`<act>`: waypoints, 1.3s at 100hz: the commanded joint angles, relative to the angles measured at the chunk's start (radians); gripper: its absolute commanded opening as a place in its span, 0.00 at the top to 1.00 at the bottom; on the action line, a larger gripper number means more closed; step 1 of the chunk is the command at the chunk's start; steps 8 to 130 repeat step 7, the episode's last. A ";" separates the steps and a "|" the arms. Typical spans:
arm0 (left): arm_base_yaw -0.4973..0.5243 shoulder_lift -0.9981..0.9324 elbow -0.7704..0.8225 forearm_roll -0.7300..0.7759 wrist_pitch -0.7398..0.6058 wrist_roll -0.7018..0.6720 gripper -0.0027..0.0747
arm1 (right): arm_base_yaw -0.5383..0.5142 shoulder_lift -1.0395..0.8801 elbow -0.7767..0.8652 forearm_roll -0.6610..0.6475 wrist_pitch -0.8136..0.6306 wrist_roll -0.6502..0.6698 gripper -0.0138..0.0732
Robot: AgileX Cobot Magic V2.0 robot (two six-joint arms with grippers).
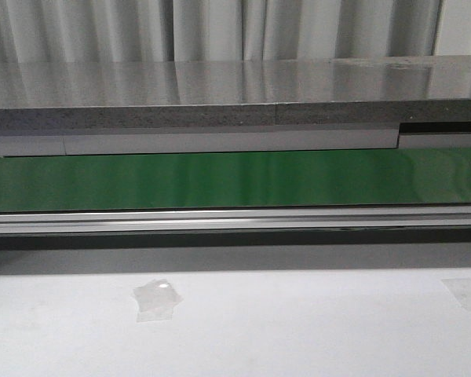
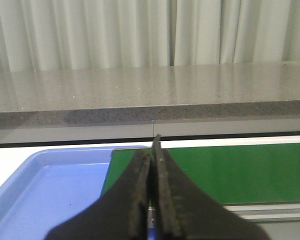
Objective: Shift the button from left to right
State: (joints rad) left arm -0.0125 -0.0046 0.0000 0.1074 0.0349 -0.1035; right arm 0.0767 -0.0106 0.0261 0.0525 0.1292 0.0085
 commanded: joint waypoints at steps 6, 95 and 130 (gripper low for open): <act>0.001 -0.028 0.044 -0.001 -0.080 -0.010 0.99 | 0.001 -0.019 -0.014 -0.010 -0.083 0.001 0.92; 0.001 -0.028 0.044 -0.001 -0.080 -0.010 0.99 | 0.001 -0.019 -0.014 -0.010 -0.083 0.001 0.92; 0.001 -0.028 0.044 -0.001 -0.080 -0.010 0.99 | 0.001 -0.019 -0.014 -0.010 -0.083 0.001 0.92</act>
